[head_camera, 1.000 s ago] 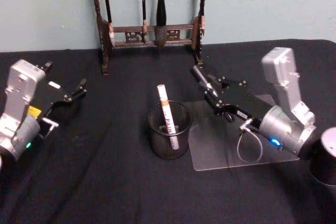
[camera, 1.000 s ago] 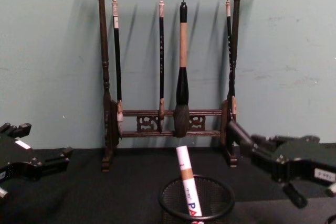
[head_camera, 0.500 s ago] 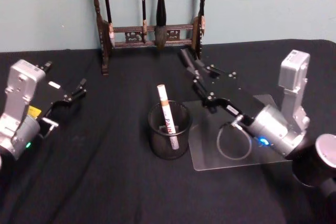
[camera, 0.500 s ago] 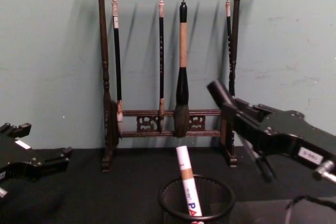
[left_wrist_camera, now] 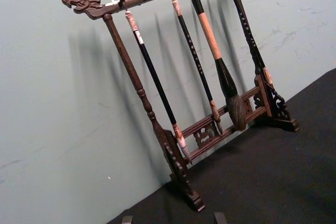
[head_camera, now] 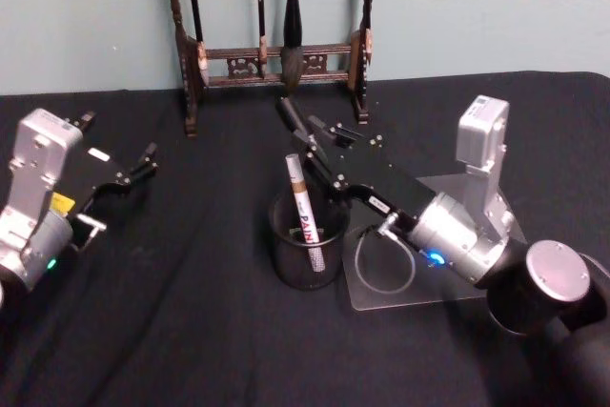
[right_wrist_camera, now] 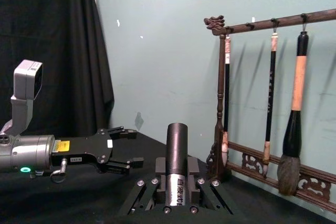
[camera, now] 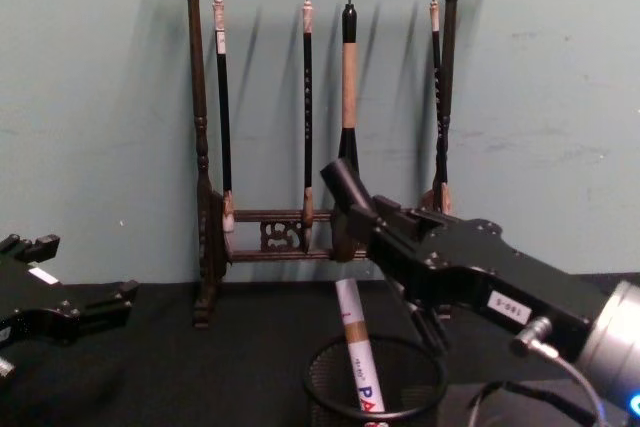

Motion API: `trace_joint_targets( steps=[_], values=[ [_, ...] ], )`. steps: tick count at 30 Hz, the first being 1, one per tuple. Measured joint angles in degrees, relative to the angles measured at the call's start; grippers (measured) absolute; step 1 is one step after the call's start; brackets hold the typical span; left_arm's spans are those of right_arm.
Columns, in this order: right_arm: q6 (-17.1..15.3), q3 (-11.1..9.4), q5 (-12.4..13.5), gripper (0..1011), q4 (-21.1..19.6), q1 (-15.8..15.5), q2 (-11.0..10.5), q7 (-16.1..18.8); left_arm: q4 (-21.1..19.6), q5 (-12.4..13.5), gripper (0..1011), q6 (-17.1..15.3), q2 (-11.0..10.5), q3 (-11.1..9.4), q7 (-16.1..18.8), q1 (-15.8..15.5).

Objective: Pick up the water-based marker from the table and place it into the pen holder.

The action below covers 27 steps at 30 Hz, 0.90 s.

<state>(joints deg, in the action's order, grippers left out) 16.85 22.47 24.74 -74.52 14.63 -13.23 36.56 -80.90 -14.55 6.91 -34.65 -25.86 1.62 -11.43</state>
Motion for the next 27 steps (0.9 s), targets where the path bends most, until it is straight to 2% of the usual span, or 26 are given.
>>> trace_joint_targets(
  steps=[12, 27],
  values=[
    [1.3, 2.8, -1.0, 237, 2.6, 1.4, 0.6, -1.3, 0.0, 0.0, 1001, 0.0, 0.0, 0.0, 0.0, 0.0],
    [0.6, 4.2, -2.1, 238, 3.4, 1.5, 0.5, -3.0, 0.0, 0.0, 1001, 0.0, 0.0, 0.0, 0.0, 0.0]
  ],
)
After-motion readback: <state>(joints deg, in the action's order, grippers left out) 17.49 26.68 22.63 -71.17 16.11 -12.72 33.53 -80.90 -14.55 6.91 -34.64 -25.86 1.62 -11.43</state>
